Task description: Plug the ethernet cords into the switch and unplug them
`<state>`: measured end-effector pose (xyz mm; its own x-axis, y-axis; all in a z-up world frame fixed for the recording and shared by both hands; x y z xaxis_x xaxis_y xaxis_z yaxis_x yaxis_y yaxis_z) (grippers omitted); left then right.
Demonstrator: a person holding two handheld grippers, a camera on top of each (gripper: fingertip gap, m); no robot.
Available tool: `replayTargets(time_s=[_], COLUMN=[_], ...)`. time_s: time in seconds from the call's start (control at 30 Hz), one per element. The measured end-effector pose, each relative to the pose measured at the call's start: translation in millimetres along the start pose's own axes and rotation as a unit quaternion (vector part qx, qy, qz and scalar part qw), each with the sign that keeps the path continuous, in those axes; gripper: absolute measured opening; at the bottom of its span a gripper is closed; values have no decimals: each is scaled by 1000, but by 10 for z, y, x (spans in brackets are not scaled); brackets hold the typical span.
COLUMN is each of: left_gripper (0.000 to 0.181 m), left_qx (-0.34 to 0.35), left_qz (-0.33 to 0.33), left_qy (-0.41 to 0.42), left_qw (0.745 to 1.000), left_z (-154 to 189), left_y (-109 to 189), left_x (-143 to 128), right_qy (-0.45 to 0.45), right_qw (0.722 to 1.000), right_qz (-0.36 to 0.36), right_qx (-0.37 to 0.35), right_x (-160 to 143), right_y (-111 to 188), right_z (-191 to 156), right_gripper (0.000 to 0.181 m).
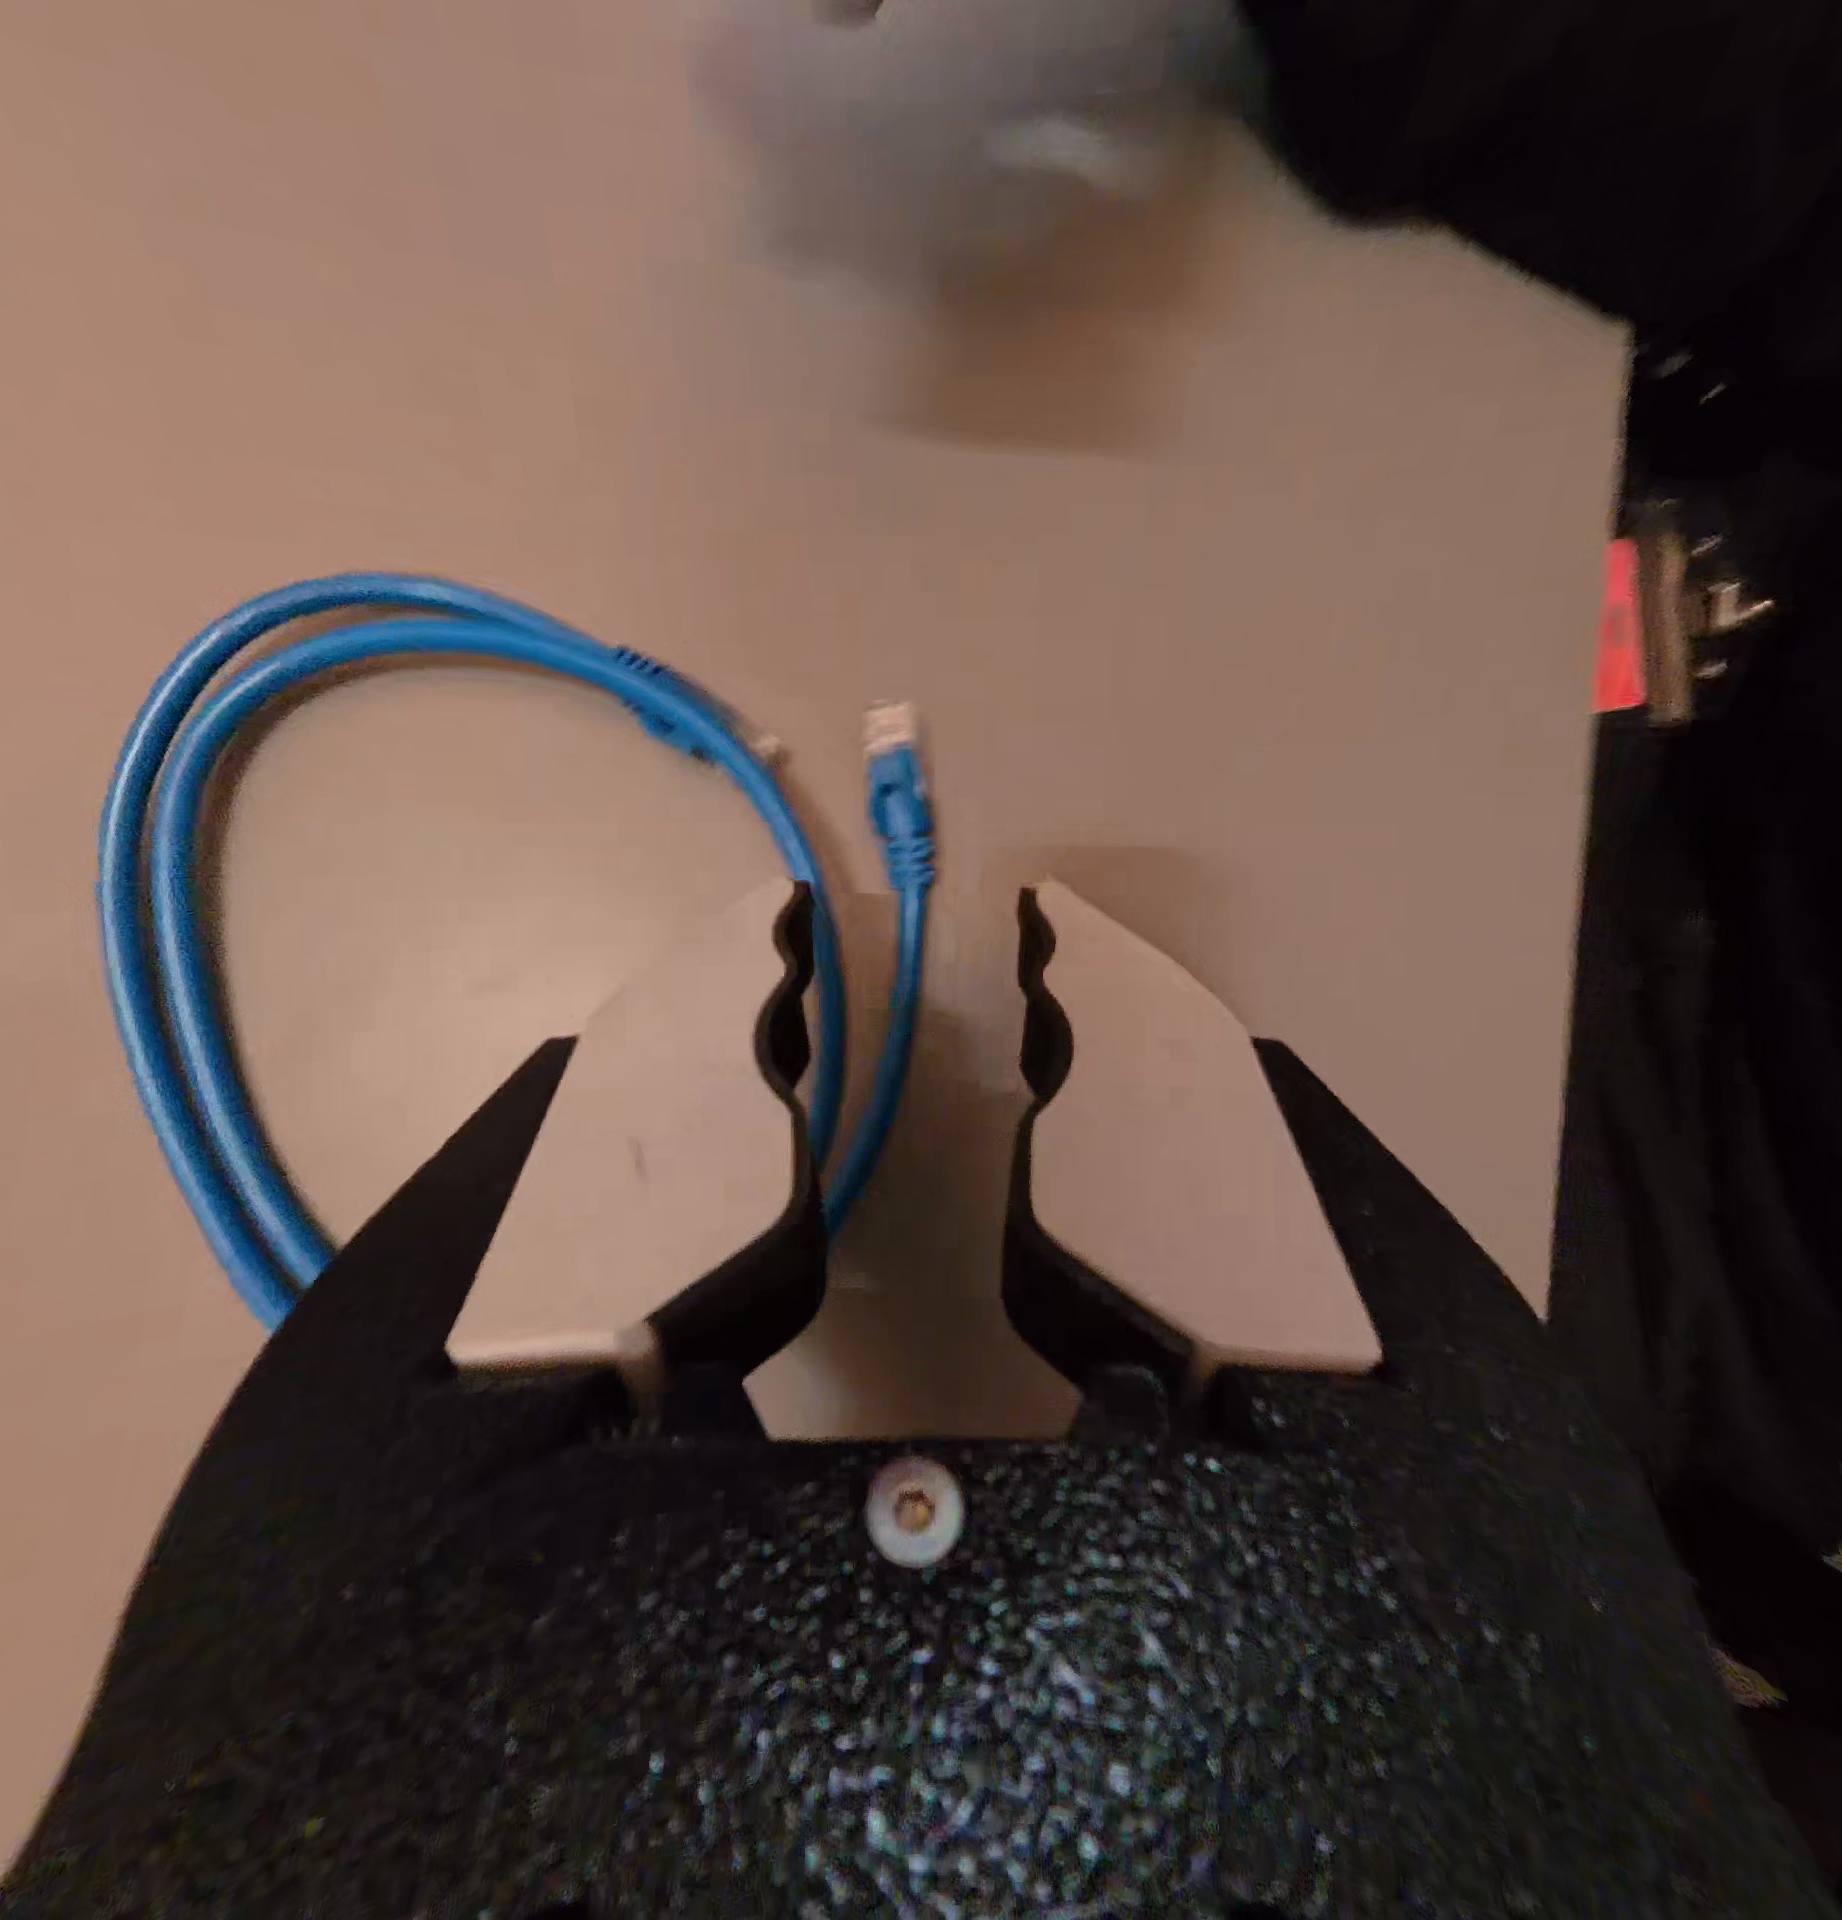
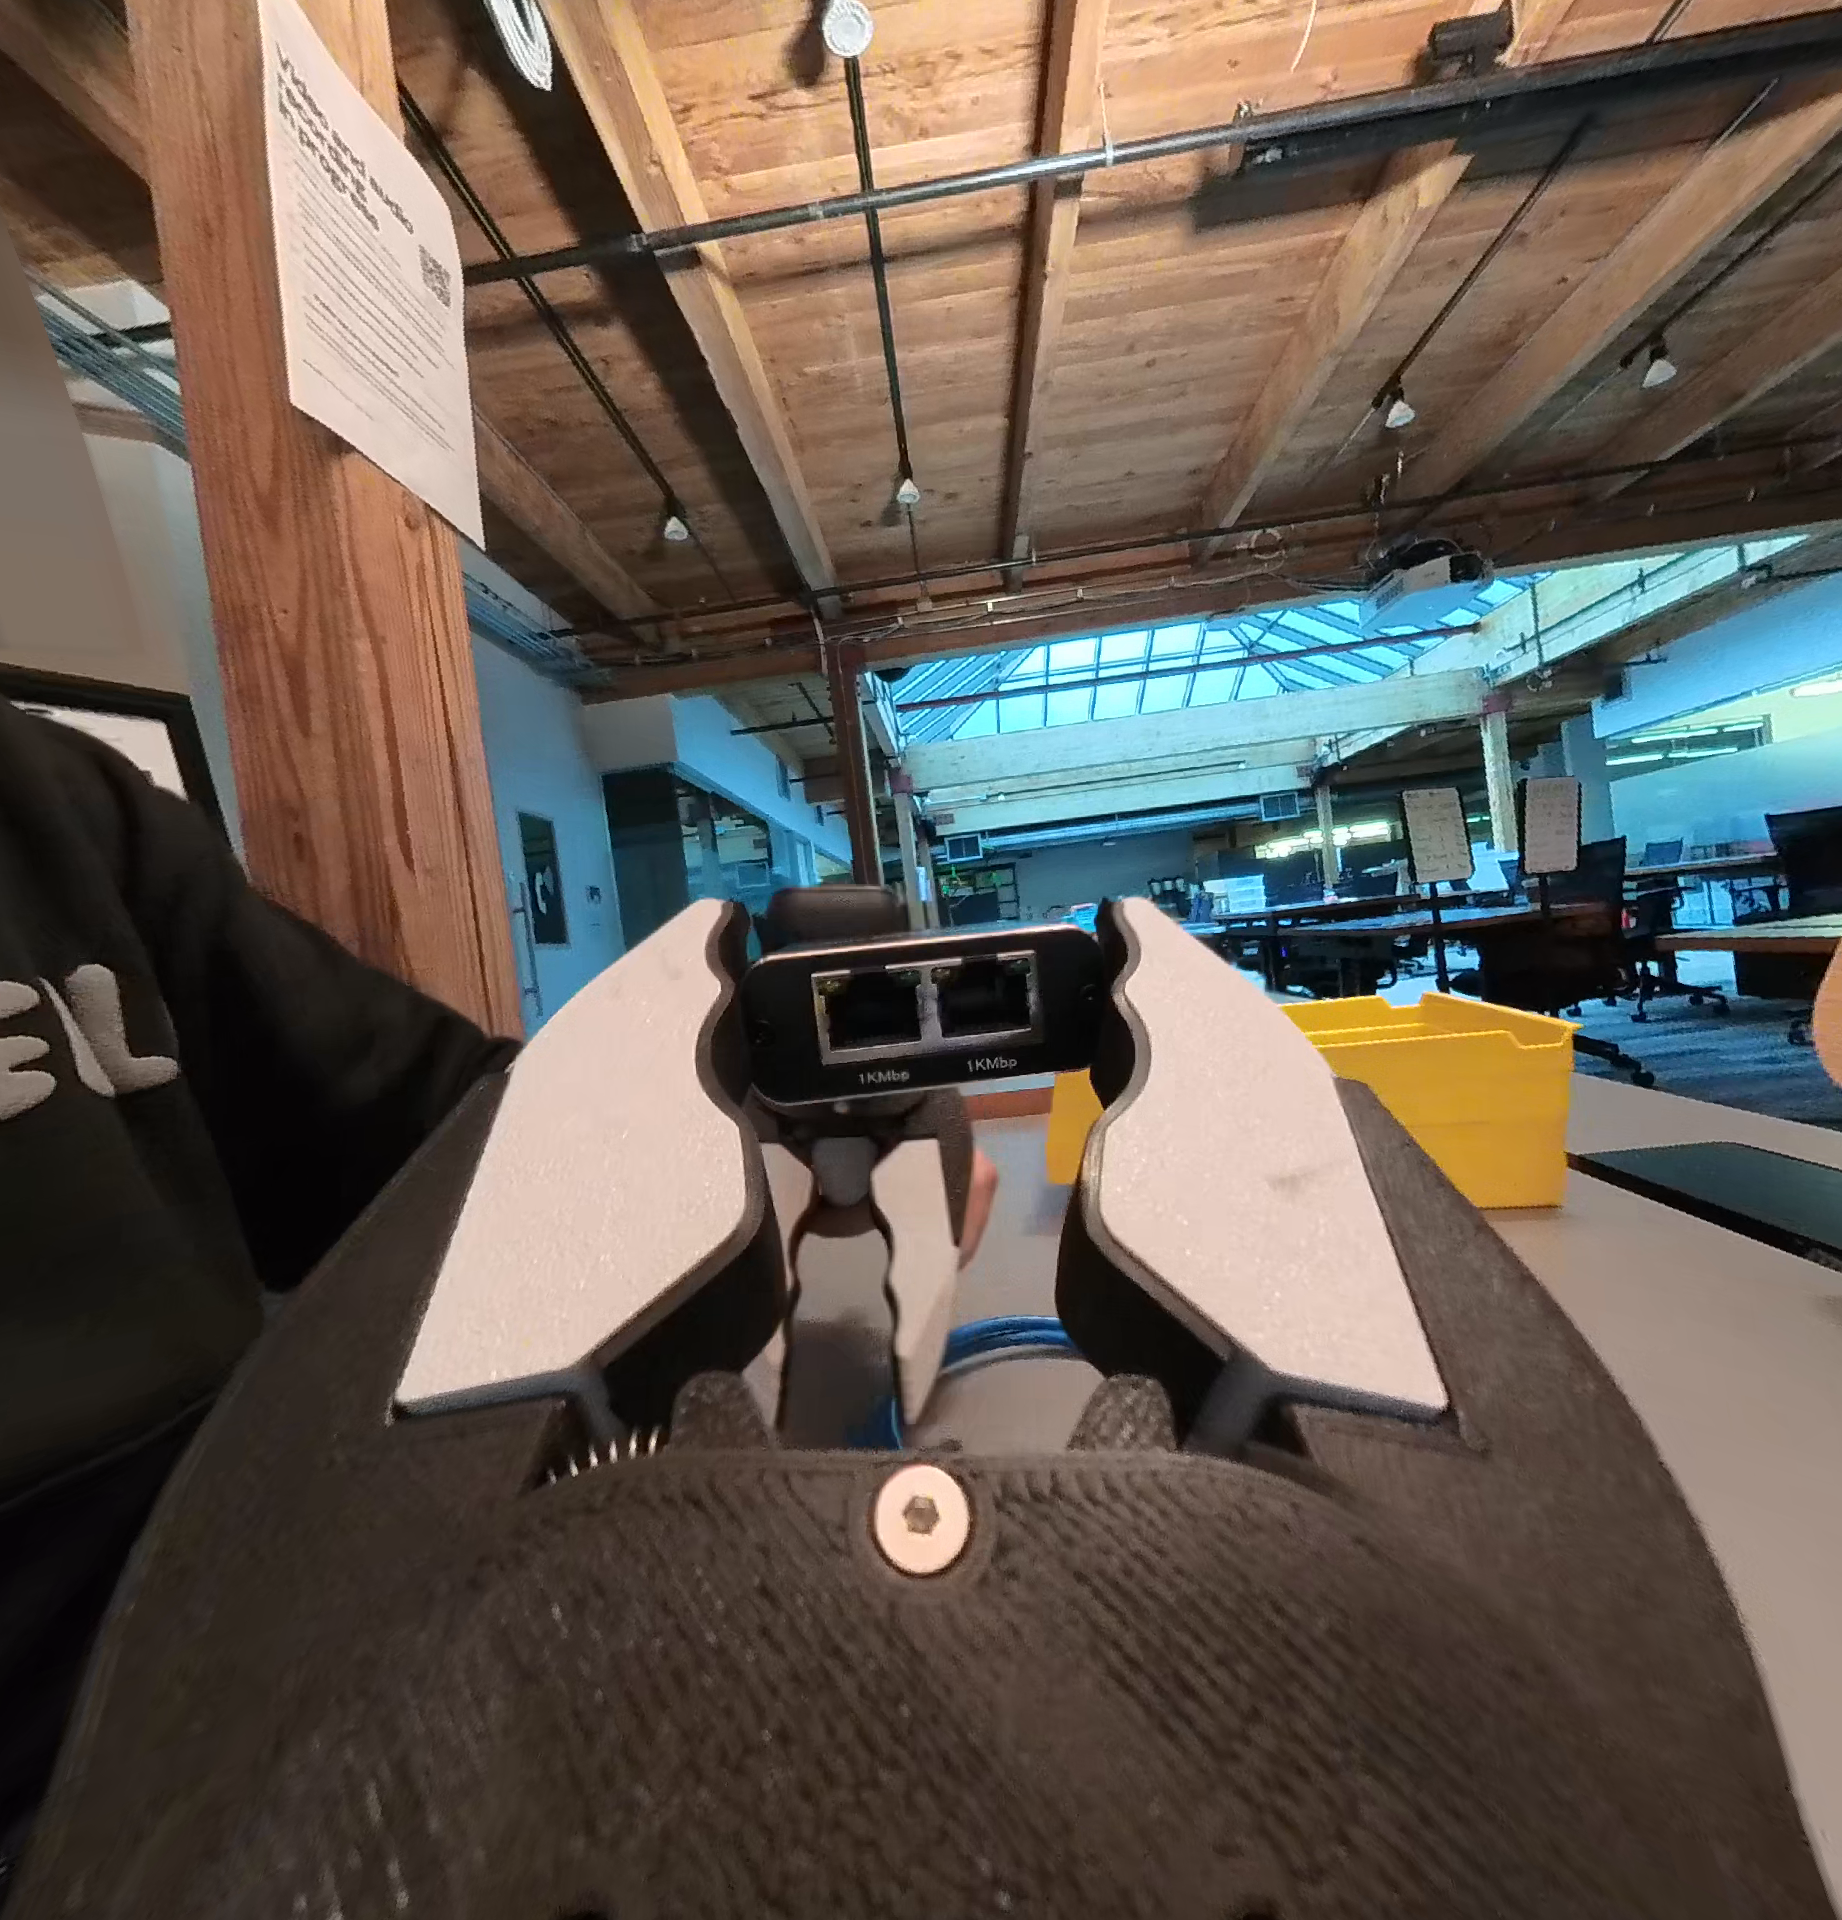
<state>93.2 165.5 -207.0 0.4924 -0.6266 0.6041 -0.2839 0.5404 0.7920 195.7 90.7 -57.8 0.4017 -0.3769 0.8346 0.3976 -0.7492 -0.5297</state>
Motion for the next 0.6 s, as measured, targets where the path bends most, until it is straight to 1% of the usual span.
replayTargets(time_s=[0.03, 0.1, 0.13, 0.17, 0.2, 0.23, 0.27, 0.3, 0.37, 0.4, 0.47, 0.5, 0.53, 0.57, 0.6], left_gripper=[35, 35, 36, 40, 47, 51, 52, 56, 64, 65, 65, 62, 59, 43, 33], left_qx=[1, 12, 9, -10, -37, -66, -94, -116, -169, -196, -266, -287, -283, -272, -272], left_qz=[23, 80, 124, 180, 240, 292, 328, 350, 375, 388, 417, 421, 412, 400, 393], left_qy=[-7, -5, 12, 37, 67, 100, 137, 170, 212, 236, 272, 292, 317, 336, 350], left_qw=[1000, 997, 992, 983, 968, 949, 930, 914, 887, 869, 825, 810, 806, 808, 805], left_z=[63, 119, 135, 167, 196, 202, 182, 147, 137, 134, 169, 170, 129, 86, 60], left_y=[1, 31, 75, 146, 239, 329, 394, 422, 435, 448, 528, 544, 499, 442, 415], left_x=[60, 243, 392, 578, 763, 916, 1024, 1093, 1172, 1208, 1293, 1315, 1307, 1278, 1252], right_qy=[-3, -7, -9, -10, -12, -14, -12, -6, 8, 16, 33, 46, 62, 79, 94], right_qw=[1000, 1000, 1000, 1000, 1000, 999, 999, 999, 998, 998, 997, 995, 993, 990, 988], right_qz=[0, -4, -7, -10, -12, -13, -15, -19, -35, -44, -61, -78, -95, -108, -120], right_qx=[4, 13, 17, 20, 24, 29, 32, 36, 41, 44, 45, 43, 40, 38, 34], right_x=[-9, -40, -61, -85, -108, -126, -144, -163, -212, -240, -294, -343, -388, -420, -447], right_y=[-9, -36, -54, -73, -90, -106, -122, -139, -175, -190, -211, -218, -225, -230, -234], right_z=[-9, -32, -42, -50, -64, -79, -95, -115, -153, -172, -193, -194, -194, -201, -202], right_gripper=[65, 65, 65, 65, 65, 65, 65, 65, 65, 65, 65, 65, 66, 66, 65])
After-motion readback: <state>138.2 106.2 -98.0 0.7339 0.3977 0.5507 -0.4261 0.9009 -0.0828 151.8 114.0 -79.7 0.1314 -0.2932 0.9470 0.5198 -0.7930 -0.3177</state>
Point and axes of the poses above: each gripper's, where its closed fingertips meet, y back along the fingers, x out of its top, z = x × y across the jaws, the point moved 1 cm from there along y, back along the fingers, and after that the axes turned 2 degrees about -y, right-handed, at the moved point
